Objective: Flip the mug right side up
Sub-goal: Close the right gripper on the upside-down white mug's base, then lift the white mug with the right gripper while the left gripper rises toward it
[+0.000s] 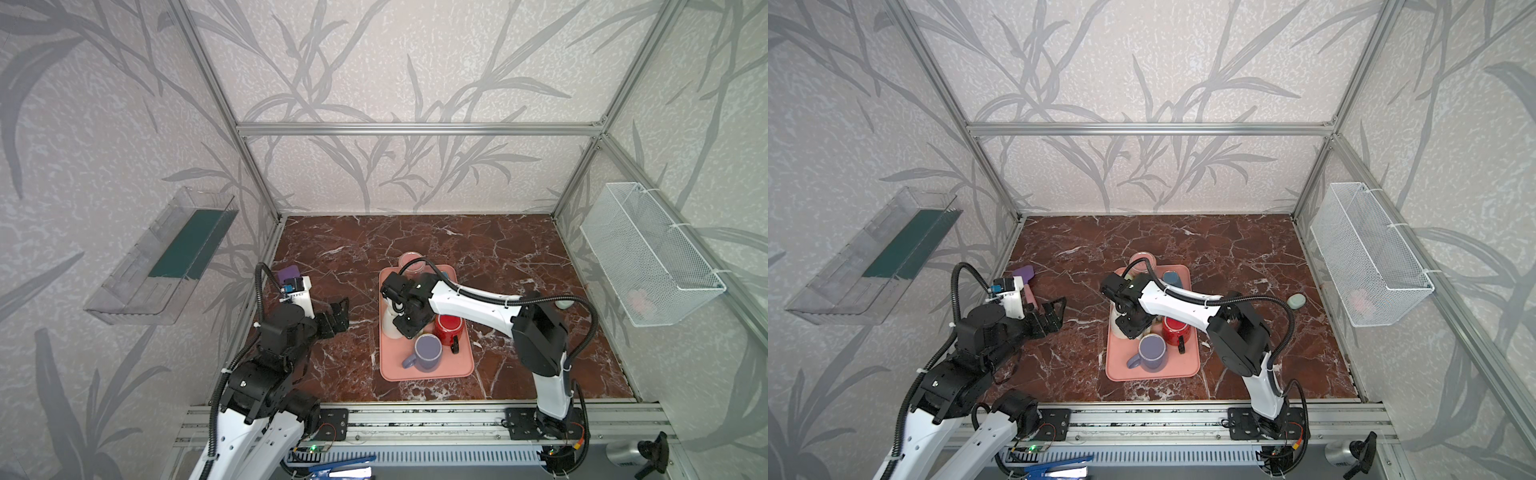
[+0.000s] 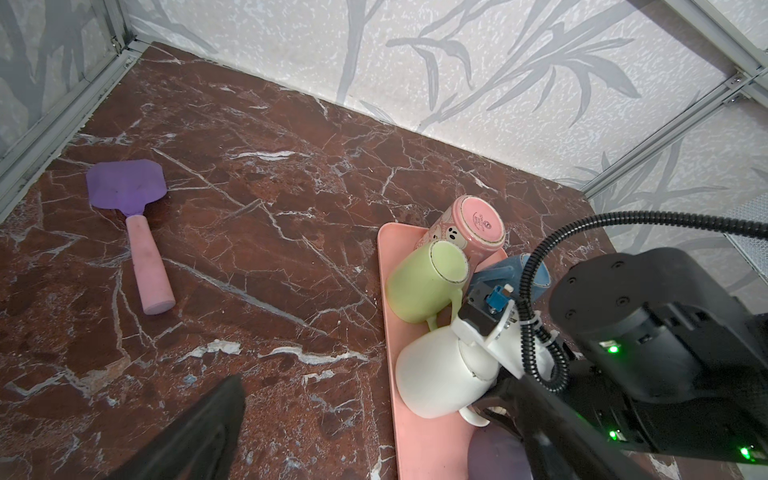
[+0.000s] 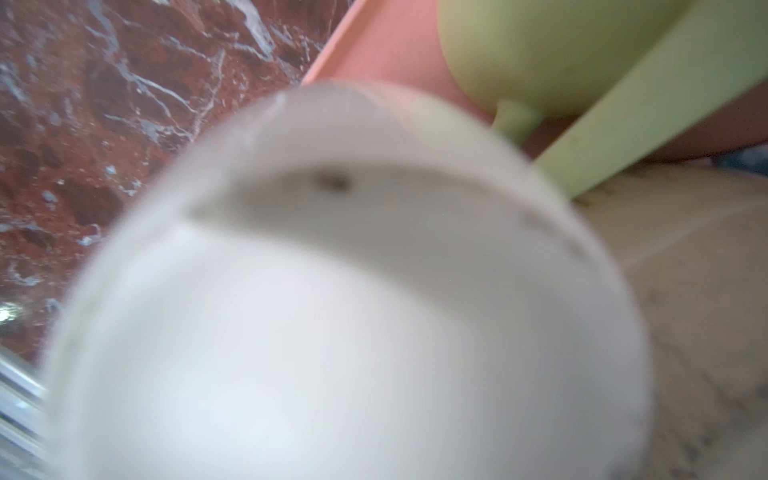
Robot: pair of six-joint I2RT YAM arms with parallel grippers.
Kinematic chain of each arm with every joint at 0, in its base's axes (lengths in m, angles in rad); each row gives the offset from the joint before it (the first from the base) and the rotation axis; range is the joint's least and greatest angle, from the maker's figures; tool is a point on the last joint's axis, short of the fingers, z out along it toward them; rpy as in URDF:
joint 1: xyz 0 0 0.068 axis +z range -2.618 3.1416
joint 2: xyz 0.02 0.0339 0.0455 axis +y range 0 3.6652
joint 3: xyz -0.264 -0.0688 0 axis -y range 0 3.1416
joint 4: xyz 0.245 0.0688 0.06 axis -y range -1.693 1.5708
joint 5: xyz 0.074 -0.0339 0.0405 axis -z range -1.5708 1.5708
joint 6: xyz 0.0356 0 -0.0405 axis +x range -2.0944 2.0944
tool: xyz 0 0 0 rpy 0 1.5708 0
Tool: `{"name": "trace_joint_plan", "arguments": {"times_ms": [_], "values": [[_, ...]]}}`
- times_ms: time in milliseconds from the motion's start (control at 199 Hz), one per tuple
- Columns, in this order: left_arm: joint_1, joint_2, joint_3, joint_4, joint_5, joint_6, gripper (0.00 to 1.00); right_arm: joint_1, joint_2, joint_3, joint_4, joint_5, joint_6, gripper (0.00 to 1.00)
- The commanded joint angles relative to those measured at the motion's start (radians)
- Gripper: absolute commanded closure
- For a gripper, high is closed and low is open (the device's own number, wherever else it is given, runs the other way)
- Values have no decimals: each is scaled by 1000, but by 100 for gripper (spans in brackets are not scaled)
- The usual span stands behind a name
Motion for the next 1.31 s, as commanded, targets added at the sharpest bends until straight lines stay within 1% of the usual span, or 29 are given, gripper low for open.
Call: {"name": "trace_joint_plan", "arguments": {"times_ms": [0,75,196,301,337,472,603,718,869,944,1075,1206,1236,1251,1301], "values": [[4,33,13,-7,25,16,1,-38,-118,-38,73,-103,4,100],[4,56,17,2,42,7,1,-64,-158,-78,116,-166,12,100],[4,85,15,29,81,3,1,-93,-226,-134,168,-227,11,100],[4,113,24,34,88,6,1,-118,-266,-181,209,-283,14,100],[4,122,29,38,91,6,1,-127,-309,-199,225,-302,18,100],[4,155,31,81,132,-18,2,-180,-392,-290,314,-389,55,100],[5,201,27,146,192,-55,2,-243,-483,-405,449,-469,113,100],[4,238,10,220,230,-94,3,-300,-556,-496,561,-521,168,100],[3,287,-18,312,286,-141,3,-350,-625,-575,646,-561,226,100],[1,314,-27,348,332,-158,6,-370,-668,-629,705,-582,263,100],[0,320,-68,447,399,-198,6,-421,-734,-719,847,-629,344,100],[-7,321,-124,580,468,-261,7,-458,-755,-762,984,-690,414,100],[-9,322,-138,615,482,-277,8,-464,-757,-765,1010,-698,414,100],[-10,322,-146,632,488,-285,9,-465,-757,-764,1023,-703,443,100],[-10,325,-174,697,510,-317,13,-469,-754,-764,1059,-717,466,100]]}}
